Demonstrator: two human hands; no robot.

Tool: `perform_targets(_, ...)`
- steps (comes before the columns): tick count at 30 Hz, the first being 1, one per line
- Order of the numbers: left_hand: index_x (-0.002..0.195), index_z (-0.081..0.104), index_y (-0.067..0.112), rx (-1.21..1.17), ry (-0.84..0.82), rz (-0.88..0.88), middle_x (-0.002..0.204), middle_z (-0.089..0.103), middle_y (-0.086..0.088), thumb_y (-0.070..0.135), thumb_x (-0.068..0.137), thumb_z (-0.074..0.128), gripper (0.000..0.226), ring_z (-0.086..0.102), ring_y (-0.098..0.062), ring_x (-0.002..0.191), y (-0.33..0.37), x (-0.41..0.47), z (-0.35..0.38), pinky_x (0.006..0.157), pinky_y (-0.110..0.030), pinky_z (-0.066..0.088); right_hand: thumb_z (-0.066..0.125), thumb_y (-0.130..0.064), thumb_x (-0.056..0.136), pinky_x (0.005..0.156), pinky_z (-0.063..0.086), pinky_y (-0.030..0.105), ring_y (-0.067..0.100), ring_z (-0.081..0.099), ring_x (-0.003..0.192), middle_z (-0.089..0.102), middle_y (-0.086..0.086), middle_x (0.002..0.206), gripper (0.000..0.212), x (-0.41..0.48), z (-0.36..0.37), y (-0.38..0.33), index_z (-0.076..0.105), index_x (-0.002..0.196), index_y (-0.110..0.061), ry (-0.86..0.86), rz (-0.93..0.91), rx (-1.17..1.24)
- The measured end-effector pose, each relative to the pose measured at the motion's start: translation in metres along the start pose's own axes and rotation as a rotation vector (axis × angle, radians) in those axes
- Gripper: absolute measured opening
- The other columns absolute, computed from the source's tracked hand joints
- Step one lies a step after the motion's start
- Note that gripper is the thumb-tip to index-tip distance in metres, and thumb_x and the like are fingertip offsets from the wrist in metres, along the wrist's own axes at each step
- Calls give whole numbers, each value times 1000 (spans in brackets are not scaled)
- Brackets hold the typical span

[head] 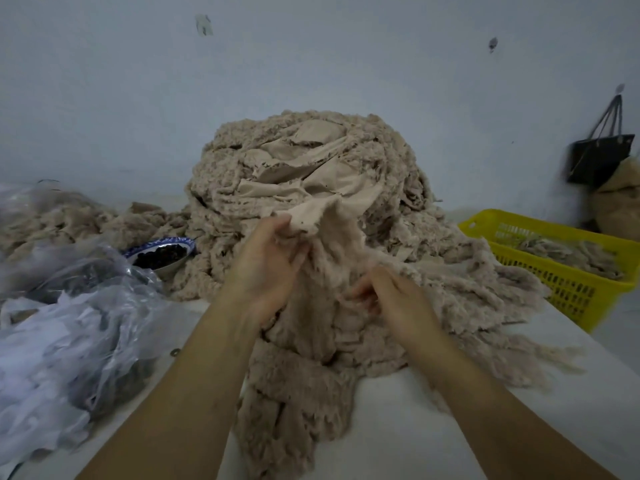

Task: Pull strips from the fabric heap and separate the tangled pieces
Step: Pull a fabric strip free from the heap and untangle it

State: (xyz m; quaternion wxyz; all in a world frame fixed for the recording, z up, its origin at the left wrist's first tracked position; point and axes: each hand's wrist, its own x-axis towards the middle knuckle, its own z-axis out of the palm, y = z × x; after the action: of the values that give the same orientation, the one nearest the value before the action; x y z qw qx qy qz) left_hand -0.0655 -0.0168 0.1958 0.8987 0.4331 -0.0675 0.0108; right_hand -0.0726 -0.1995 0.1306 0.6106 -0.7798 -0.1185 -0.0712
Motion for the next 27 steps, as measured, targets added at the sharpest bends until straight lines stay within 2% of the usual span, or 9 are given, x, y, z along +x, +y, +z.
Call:
perform_targets(3,79,63,16,-79,-110,-21,92,64,-3,15,89,59,11,63,-15,88,2,-2,11,92,-29,49,32,-87,79,75,56,25,16,73,94,77,4,100,83,2,13,-12,79,95,-20,-275,196,323)
perform_targets(6,88,77,15,0,-238,-51,100,72,-5,20,91,60,18,69,-15,96,-3,-11,21,85,-28,55,29,-85,80,93,55,37,25,69,111,71,13,120,95,12,15,-16,63,128,-11,-195,331,745)
perform_targets(10,86,82,16,246,-208,-149,91,76,-3,23,89,65,19,73,-11,81,-13,-19,9,66,-23,57,30,-79,89,104,46,46,33,64,118,65,19,130,91,27,-9,-24,65,129,-6,-116,342,1136)
perform_targets(13,91,81,13,428,-5,-215,97,77,-8,22,85,70,15,73,-17,84,-23,-17,-11,75,-30,57,42,-63,95,105,44,51,36,63,119,64,20,131,71,33,-20,-31,62,131,-6,-106,358,1161)
perform_targets(15,82,82,16,478,72,-212,98,77,-8,21,91,66,19,72,-18,86,-25,-17,-18,79,-32,54,48,-54,96,107,44,50,34,64,117,66,17,128,59,34,-24,-31,62,133,-9,-69,364,1130)
perform_targets(19,68,80,24,381,79,-92,77,75,1,22,95,58,35,71,-10,68,-19,-19,-20,53,-23,53,50,-42,100,106,46,43,27,65,117,69,12,125,46,32,-20,-24,64,130,-10,31,366,1036)
perform_targets(22,65,78,24,239,55,-37,72,72,4,26,95,54,39,70,-9,64,-15,-20,-17,50,-22,52,55,-33,99,74,60,30,18,74,94,75,8,111,32,31,-14,-15,70,118,-11,138,391,1024)
perform_targets(24,61,77,24,186,32,-39,68,71,4,26,95,52,42,69,-9,59,-16,-22,-15,46,-20,50,57,-32,99,58,59,28,18,75,85,77,7,103,27,33,-10,-9,70,113,-12,201,441,1023)
perform_targets(27,60,78,24,226,-18,-46,66,72,4,25,97,49,47,70,-10,57,-23,-26,-11,46,-20,50,55,-34,101,66,60,34,25,74,92,76,9,105,30,39,-8,2,66,117,-12,287,531,992)
